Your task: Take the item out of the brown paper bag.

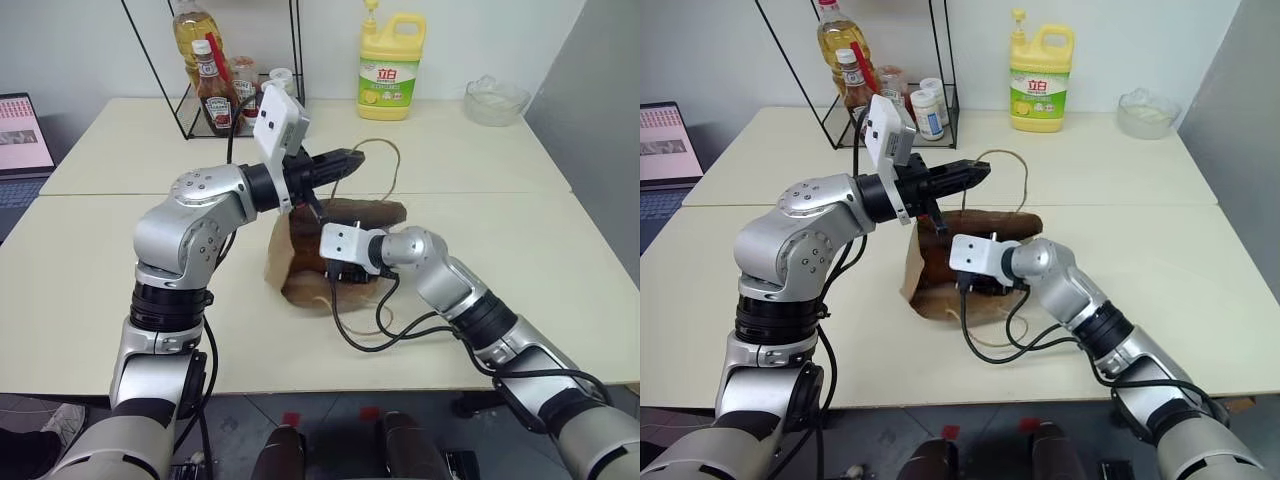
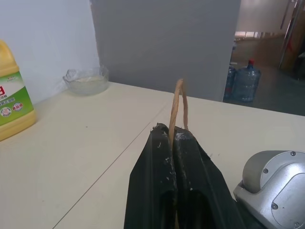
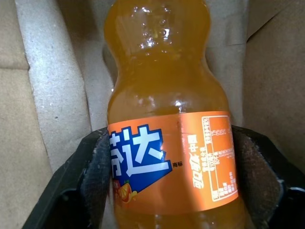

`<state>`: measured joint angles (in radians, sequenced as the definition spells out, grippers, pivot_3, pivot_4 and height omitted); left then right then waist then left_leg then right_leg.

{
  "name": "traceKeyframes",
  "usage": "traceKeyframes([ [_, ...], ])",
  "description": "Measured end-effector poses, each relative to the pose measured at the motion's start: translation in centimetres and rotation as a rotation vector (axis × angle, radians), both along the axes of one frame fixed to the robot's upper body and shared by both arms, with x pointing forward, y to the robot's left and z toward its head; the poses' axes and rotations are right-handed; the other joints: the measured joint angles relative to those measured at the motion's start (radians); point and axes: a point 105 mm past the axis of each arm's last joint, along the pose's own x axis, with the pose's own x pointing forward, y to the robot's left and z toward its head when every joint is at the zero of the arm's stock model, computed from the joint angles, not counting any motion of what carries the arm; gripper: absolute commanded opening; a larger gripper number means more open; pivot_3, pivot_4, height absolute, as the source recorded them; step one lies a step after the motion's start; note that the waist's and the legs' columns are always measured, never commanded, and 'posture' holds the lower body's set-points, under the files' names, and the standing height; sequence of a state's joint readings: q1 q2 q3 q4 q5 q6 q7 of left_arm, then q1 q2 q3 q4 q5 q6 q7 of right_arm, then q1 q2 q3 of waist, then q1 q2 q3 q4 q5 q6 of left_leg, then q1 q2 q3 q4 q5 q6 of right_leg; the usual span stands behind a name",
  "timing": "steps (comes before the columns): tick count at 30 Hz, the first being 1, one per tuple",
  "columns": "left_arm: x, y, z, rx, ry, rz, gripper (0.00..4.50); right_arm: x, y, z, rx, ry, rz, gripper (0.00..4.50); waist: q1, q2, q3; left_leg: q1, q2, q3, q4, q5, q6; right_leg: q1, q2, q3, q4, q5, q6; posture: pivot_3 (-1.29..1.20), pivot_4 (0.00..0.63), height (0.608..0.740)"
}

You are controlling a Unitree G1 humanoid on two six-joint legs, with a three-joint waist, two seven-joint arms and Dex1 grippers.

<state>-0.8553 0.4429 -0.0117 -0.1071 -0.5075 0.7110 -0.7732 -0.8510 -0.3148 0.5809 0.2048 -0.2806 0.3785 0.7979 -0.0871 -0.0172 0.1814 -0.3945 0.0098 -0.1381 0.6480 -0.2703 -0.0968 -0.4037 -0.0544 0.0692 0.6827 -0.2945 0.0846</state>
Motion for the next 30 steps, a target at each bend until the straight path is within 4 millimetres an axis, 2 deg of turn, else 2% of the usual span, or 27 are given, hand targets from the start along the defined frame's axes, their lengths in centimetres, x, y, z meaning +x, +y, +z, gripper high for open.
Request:
traceKeyframes([
  [6,0.0,0.0,0.1,-0.001,-0.005,0.001,0.0,-0.4,-0.2,0.2,-0.014,-0.027,0.031,3.26,0.003,0.0,0.0,-0.001,0.0,0.0,0.0,0.0,0.0,0.0,0.0,0.0,0.0,0.0,0.0,0.0,0.15,0.74],
  [10,0.0,0.2,0.2,0.0,-0.025,0.009,0.0,-1.0,-1.3,0.7,-0.006,-0.049,0.051,3.26,0.004,0.0,0.0,-0.002,0.0,0.0,0.0,0.0,0.0,-0.001,0.0,0.0,-0.001,0.0,0.0,0.0,0.15,0.74],
  [15,0.4,0.6,-0.3,0.011,-0.036,0.035,0.0,-2.2,-2.6,3.3,0.067,-0.119,0.083,3.26,0.002,0.0,0.0,-0.002,0.0,0.0,-0.001,0.0,0.0,-0.002,0.0,0.0,-0.001,0.0,0.0,0.0,0.15,0.74],
  [19,1.1,1.0,-0.5,0.02,-0.045,0.071,0.0,-3.3,-2.8,4.9,0.143,-0.151,0.116,3.26,0.001,0.0,0.0,-0.002,0.0,0.0,-0.001,0.0,0.0,-0.002,0.0,0.0,-0.001,0.0,0.0,0.0,0.15,0.74],
  [24,2.3,1.7,-0.7,0.024,-0.048,0.134,0.0,-5.3,-3.2,5.6,0.17,-0.165,0.189,3.26,0.001,0.0,0.0,-0.002,0.0,0.0,-0.001,0.0,0.0,-0.001,0.0,0.0,-0.001,0.0,0.0,0.0,0.15,0.74],
  [30,2.6,1.9,-0.5,0.023,-0.063,0.148,0.0,-6.6,-5.2,6.6,0.187,-0.23,0.248,3.26,0.003,0.0,0.0,-0.002,0.0,0.001,-0.001,0.0,0.0,-0.001,0.0,0.0,-0.001,0.0,0.0,0.0,0.15,0.74],
])
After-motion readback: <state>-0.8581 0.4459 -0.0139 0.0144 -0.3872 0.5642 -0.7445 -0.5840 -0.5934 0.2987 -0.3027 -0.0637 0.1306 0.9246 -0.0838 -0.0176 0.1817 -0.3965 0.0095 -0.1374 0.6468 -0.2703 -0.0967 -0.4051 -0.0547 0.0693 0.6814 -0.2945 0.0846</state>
